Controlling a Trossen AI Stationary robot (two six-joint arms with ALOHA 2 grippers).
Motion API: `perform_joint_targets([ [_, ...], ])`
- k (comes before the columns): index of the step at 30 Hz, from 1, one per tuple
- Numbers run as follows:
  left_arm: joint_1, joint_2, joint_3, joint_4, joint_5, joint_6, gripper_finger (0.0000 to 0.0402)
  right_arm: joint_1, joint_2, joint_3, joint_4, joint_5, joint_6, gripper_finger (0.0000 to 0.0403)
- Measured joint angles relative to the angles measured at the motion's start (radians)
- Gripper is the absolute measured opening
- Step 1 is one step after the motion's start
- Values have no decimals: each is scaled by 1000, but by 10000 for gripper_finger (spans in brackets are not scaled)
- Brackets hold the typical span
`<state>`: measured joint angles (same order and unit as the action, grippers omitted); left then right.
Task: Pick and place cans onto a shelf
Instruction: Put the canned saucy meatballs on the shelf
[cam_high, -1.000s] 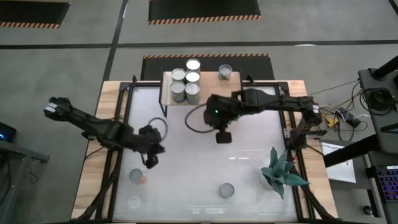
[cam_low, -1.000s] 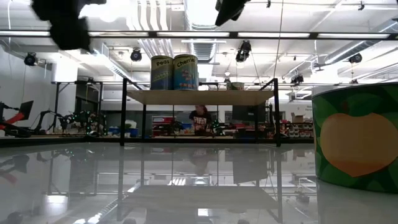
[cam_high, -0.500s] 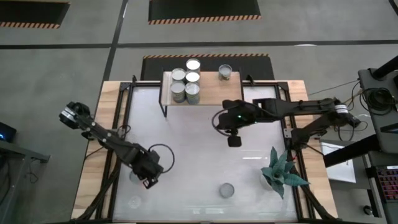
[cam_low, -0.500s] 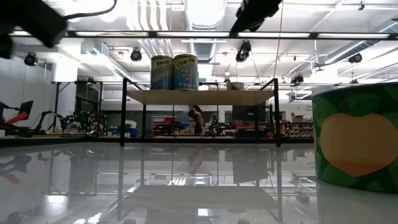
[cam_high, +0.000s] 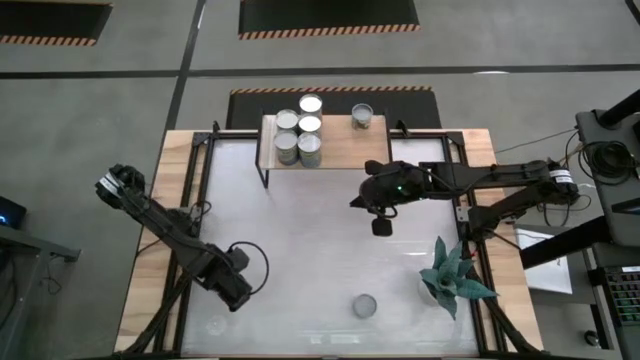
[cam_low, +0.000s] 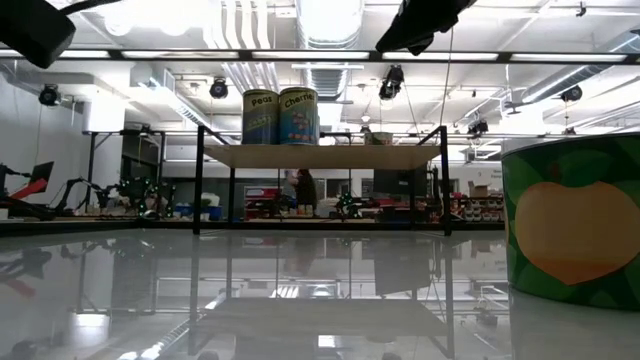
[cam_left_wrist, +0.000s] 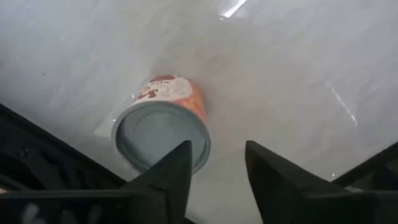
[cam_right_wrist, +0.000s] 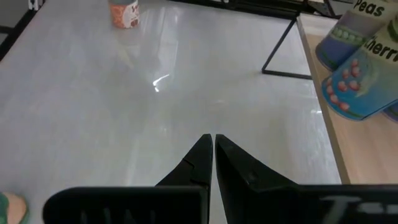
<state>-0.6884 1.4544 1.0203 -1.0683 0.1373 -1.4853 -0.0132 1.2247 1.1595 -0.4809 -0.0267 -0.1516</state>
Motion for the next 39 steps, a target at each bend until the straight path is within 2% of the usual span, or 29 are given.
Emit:
perform_joint_targets([
  [5, -1, 0, -19, 15, -22, -6, 166, 0, 0, 0, -3, 0, 12, 9],
  [13, -13, 0, -61, 29, -25, -47, 151, 0, 0, -3, -8, 0, 33, 9],
  [22, -16, -2, -127, 149, -24, -61, 97, 0, 1, -4, -10, 0, 40, 9],
  [28, -16, -1, -121, 152, -24, -13, 14, 0, 1, -4, -19, 0, 57, 9],
  [30, -16, 0, -114, 152, -25, 3, 8, 1, 1, -4, -28, 0, 58, 9],
  [34, -15, 0, -70, 151, -57, 117, 4, 7, 0, -4, -47, 0, 57, 9],
  [39, -12, 1, 80, 153, -247, 533, 2, 28, -24, -4, -81, 0, 51, 9],
])
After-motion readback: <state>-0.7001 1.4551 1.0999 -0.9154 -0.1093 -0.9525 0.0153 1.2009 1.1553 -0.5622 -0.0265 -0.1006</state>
